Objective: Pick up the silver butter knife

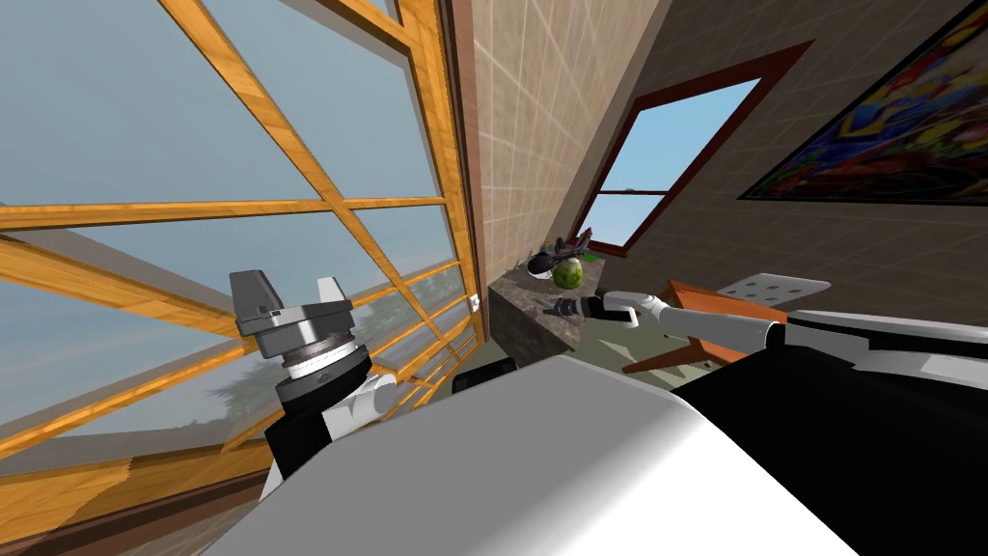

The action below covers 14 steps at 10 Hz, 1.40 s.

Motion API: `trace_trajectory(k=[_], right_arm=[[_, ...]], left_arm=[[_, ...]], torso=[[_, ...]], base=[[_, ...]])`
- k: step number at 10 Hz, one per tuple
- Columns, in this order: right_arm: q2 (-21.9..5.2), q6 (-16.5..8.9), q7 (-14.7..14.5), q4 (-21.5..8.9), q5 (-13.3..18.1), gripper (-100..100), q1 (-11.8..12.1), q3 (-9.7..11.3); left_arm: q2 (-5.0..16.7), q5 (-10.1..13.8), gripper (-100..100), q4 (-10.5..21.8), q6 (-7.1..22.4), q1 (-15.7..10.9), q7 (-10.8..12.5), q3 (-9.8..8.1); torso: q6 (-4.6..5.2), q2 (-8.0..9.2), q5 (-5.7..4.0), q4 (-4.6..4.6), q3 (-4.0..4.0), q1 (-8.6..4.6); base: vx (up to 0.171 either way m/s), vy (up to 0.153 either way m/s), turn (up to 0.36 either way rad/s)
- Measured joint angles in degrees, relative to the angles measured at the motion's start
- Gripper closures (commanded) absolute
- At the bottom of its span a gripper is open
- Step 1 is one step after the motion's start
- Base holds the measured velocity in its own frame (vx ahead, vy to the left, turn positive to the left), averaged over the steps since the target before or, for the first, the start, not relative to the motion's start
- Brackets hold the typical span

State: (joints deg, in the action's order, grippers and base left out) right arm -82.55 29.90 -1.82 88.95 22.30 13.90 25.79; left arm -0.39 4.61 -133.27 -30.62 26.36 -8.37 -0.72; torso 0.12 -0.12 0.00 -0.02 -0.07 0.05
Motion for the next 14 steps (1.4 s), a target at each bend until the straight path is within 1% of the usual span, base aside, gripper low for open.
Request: trace_trajectory(k=[1, 2, 3, 4, 5, 6, 7, 8, 9, 10, 13, 14], right_arm=[[-0.8, 0.0, 0.7, -1.2, 0.9, -100, -1.4, 1.9], [-2.0, 0.8, 1.0, -3.2, 1.3, -100, -1.5, 3.0], [-3.4, 1.1, 1.5, -4.2, 1.7, -100, -1.7, 4.3], [-4.3, 0.8, 2.6, -5.1, 2.9, -100, -3.0, 6.5], [-4.3, 1.6, 3.0, -7.8, 3.9, -100, -4.0, 8.2], [-5.6, 2.0, 3.2, -8.3, 3.9, -100, -3.7, 8.9], [-6.8, 1.7, 2.8, -8.5, 3.6, -100, -2.2, 9.4], [-7.3, 1.8, 2.9, -9.3, 4.0, -100, -2.4, 10.4], [-7.3, 1.9, 3.0, -9.4, 4.1, 0, -2.5, 10.5], [-7.3, 1.9, 3.0, -9.4, 4.1, -100, -2.5, 10.5], [-4.6, 1.0, 2.1, -10.9, 4.6, -100, -2.1, 10.7], [-4.5, 0.9, 2.0, -11.0, 4.6, 100, -2.1, 10.7]], left_arm=[[0.0, 0.0, 0, 0.0, 0.0, 0.0, 0.0, 0.00], [0.0, 0.0, 0, 0.0, 0.0, 0.0, 0.0, 0.00], [0.0, 0.0, 0, 0.0, 0.0, 0.0, 0.0, 0.00], [0.0, 0.0, 0, 0.0, 0.0, 0.0, 0.0, 0.00], [0.0, 0.0, 0, 0.0, 0.0, 0.0, 0.0, 0.00], [0.0, 0.0, 0, 0.0, 0.0, 0.0, 0.0, 0.00], [0.0, 0.0, 0, 0.0, 0.0, 0.0, 0.0, 0.00], [0.0, 0.0, 0, 0.0, 0.0, 0.0, 0.0, 0.00], [0.0, 0.0, 0, 0.0, 0.0, 0.0, 0.0, 0.00], [0.0, 0.0, 0, 0.0, 0.0, 0.0, 0.0, 0.00], [0.0, 0.0, 0, 0.0, 0.0, 0.0, 0.0, 0.00], [0.0, 0.0, 0, 0.0, 0.0, 0.0, 0.0, 0.00]], torso=[[-0.02, 0.01, 0.00, 0.00, 0.01, 0.01], [-0.01, 0.00, 0.01, 0.00, 0.00, 0.02], [-0.01, -0.03, 0.01, 0.00, -0.01, 0.03], [-0.01, -0.04, 0.01, -0.01, -0.02, 0.05], [-0.01, -0.05, 0.01, -0.01, -0.03, 0.05], [0.00, -0.01, 0.02, 0.00, -0.01, 0.06], [0.01, 0.03, 0.01, 0.01, 0.02, 0.05], [0.00, 0.05, 0.01, 0.01, 0.03, 0.04], [0.00, 0.09, 0.00, 0.02, 0.05, 0.02], [0.00, 0.12, 0.00, 0.03, 0.07, 0.00], [-0.01, -0.01, -0.01, 0.00, 0.00, 0.01], [0.00, 0.05, 0.00, 0.01, 0.03, 0.01]], base=[[0.033, 0.015, 0.094], [0.041, 0.013, 0.077], [0.042, 0.018, 0.052], [0.043, 0.023, 0.073], [0.033, 0.019, 0.050], [0.027, 0.017, 0.044], [0.021, 0.014, 0.020], [0.008, 0.005, 0.002], [0.000, 0.000, 0.000], [0.024, 0.008, 0.068], [0.030, 0.006, 0.055], [0.000, 0.000, 0.000]])
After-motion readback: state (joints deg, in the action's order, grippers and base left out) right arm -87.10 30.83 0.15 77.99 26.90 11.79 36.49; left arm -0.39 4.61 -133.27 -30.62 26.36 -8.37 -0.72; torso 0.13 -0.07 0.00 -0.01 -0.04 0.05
